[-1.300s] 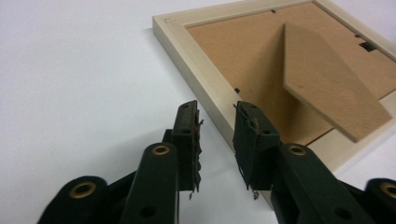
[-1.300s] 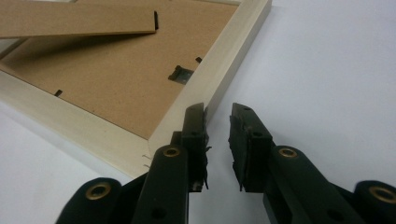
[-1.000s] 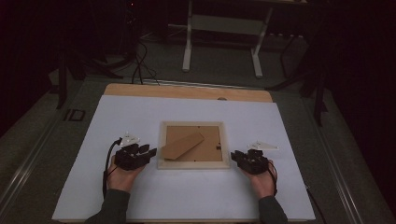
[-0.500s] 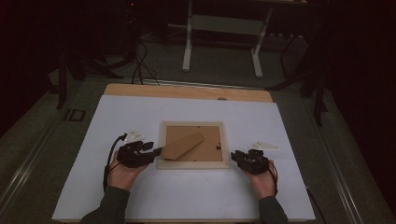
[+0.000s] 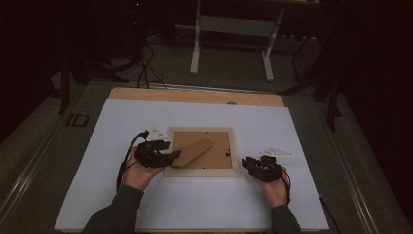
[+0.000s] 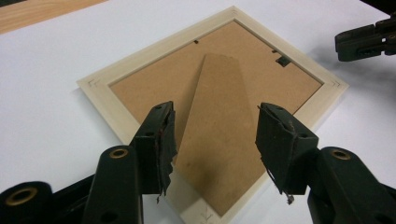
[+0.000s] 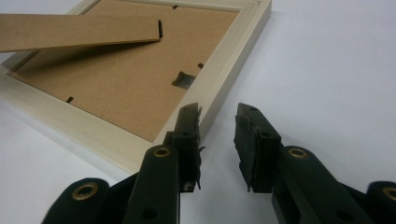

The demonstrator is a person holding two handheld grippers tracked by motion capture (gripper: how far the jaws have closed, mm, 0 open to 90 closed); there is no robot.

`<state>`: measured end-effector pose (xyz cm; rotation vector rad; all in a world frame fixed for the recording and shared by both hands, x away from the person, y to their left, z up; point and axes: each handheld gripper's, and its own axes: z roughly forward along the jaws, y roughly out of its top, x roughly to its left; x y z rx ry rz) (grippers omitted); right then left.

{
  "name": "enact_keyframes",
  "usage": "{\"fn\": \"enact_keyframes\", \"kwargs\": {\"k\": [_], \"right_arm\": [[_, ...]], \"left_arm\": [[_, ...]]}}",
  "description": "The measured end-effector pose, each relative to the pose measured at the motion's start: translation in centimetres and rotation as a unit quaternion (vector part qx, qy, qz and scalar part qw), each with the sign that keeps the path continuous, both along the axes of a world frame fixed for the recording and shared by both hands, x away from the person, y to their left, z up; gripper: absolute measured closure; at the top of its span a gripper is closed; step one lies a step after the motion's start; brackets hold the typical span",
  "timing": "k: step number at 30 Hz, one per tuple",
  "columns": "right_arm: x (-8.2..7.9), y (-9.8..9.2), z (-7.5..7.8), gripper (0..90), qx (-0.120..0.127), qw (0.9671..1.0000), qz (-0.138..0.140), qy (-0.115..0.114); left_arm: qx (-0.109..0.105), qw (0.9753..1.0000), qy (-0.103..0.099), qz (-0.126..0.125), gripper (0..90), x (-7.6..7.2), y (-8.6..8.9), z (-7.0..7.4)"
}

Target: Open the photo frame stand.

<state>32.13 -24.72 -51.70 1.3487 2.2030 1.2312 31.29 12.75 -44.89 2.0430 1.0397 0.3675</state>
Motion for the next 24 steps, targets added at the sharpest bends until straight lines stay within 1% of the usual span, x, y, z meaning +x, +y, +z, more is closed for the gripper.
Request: {"fn": "enact_keyframes", "kwargs": {"k": [7,14,16,20,24], "right_arm": [[0.0,-0.1,0.0,69.6,0.001,1.0000,-0.001,0.001],[0.0,-0.2,0.0,69.4,0.004,1.0000,-0.003,0.000],[0.0,-0.2,0.1,69.4,0.004,1.0000,-0.003,-0.001],[0.0,-0.2,0.0,69.3,0.004,1.0000,-0.003,0.001],[0.1,-0.2,0.0,69.2,0.003,1.0000,-0.001,-0.002]], "left_arm": [[0.004,1.0000,0.008,-0.004,44.9,1.0,-0.7,0.5],[0.003,0.9998,0.017,-0.008,43.9,1.8,-1.4,0.5],[0.006,0.9996,0.024,-0.011,43.6,2.3,-1.6,0.5],[0.014,0.9993,0.029,-0.020,42.1,2.8,-2.2,0.4],[0.017,0.9989,0.037,-0.025,41.0,3.2,-2.8,0.4]]}}
